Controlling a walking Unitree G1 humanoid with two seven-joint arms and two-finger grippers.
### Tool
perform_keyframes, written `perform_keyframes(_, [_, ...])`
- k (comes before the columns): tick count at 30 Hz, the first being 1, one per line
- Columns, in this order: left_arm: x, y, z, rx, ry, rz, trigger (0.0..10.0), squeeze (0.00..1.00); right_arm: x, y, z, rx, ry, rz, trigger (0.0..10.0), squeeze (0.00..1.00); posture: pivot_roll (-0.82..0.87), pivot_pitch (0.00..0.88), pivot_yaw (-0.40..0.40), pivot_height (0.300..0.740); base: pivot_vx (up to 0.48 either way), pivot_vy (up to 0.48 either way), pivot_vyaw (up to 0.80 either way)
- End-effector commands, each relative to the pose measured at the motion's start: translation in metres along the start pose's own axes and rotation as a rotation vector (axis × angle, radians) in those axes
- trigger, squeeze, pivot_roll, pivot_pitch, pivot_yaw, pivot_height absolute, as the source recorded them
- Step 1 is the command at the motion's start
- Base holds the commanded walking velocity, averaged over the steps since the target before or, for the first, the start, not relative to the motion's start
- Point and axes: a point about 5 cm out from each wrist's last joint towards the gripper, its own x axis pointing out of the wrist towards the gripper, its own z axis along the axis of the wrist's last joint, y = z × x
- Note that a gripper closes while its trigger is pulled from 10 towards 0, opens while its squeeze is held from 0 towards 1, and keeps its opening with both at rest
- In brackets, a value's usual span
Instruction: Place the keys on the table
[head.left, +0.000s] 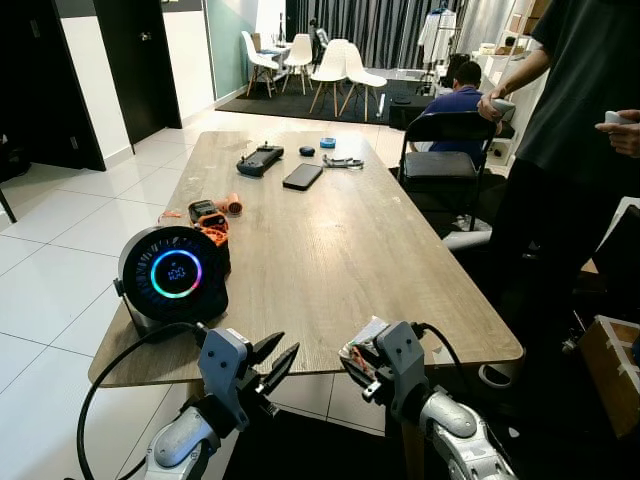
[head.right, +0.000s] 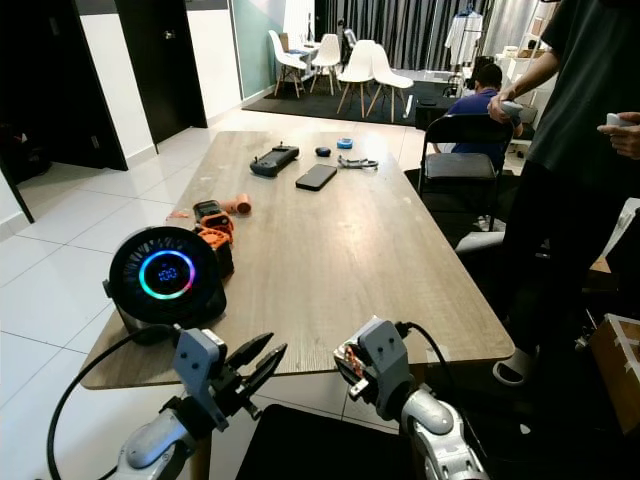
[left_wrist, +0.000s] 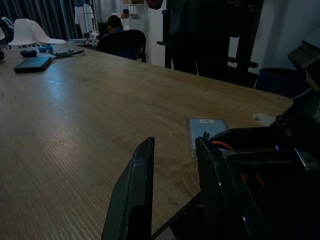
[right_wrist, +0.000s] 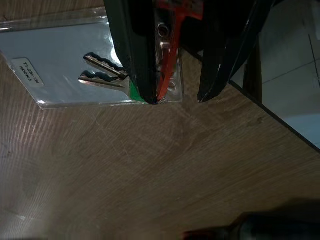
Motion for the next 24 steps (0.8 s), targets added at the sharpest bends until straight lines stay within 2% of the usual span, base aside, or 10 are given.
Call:
perform_keyframes(1, [-0.0039, 0.0021, -0.0002, 0.014, 0.018, -0.006, 10.0, 0.00, -0.0019, 0.0004, 0.0004, 0.007, -0.015, -0.001, 10.0, 0.00, 0.04, 0.112, -0.022, 0.740, 0.000, 0.000, 0.00])
perform_keyframes(10, [-0.0037, 0.0024, -0.0003, 0.013, 0.018, -0.007, 10.0, 0.00, -0.0020, 0.0007, -0.0001, 0.010, -0.013, 0.003, 10.0, 0.00, 0.04, 0.113, -0.022, 0.740, 0.000, 0.000, 0.00])
perform_keyframes(11, [-0.0038, 0.0026, -0.0004, 0.014, 0.018, -0.006, 10.0, 0.00, -0.0019, 0.0009, -0.0002, 0.014, -0.014, 0.006, 9.4, 0.00, 0.04, 0.113, -0.022, 0.740, 0.000, 0.000, 0.00])
perform_keyframes(12, [-0.0038, 0.0026, -0.0005, 0.014, 0.018, -0.006, 10.0, 0.00, -0.0019, 0.0010, -0.0002, 0.015, -0.014, 0.007, 9.4, 0.00, 0.04, 0.113, -0.022, 0.740, 0.000, 0.000, 0.00])
perform_keyframes(13, [-0.0038, 0.0027, -0.0005, 0.014, 0.018, -0.006, 10.0, 0.00, -0.0019, 0.0010, -0.0003, 0.016, -0.015, 0.007, 7.7, 0.00, 0.04, 0.112, -0.022, 0.740, 0.000, 0.000, 0.00])
perform_keyframes(14, [-0.0038, 0.0027, -0.0005, 0.014, 0.018, -0.006, 10.0, 0.00, -0.0020, 0.0011, -0.0003, 0.017, -0.015, 0.008, 7.7, 0.00, 0.04, 0.112, -0.022, 0.740, 0.000, 0.000, 0.00])
perform_keyframes(15, [-0.0038, 0.0027, -0.0005, 0.014, 0.018, -0.006, 10.0, 0.00, -0.0020, 0.0012, -0.0002, 0.018, -0.016, 0.009, 4.2, 0.00, 0.04, 0.112, -0.022, 0.740, 0.000, 0.000, 0.00])
perform_keyframes(17, [-0.0038, 0.0028, -0.0006, 0.014, 0.019, -0.006, 10.0, 0.00, -0.0019, 0.0012, -0.0002, 0.020, -0.017, 0.009, 4.2, 0.00, 0.04, 0.112, -0.021, 0.740, 0.000, 0.000, 0.00])
perform_keyframes(18, [-0.0038, 0.0028, -0.0005, 0.014, 0.019, -0.006, 10.0, 0.00, -0.0019, 0.0013, 0.0000, 0.022, -0.018, 0.011, 0.0, 0.00, 0.04, 0.112, -0.021, 0.740, 0.000, 0.000, 0.00])
perform_keyframes(24, [-0.0035, 0.0030, -0.0006, 0.014, 0.018, -0.005, 10.0, 0.00, -0.0018, 0.0014, 0.0003, 0.030, -0.022, 0.015, 0.0, 0.00, 0.04, 0.111, -0.020, 0.740, 0.000, 0.000, 0.00])
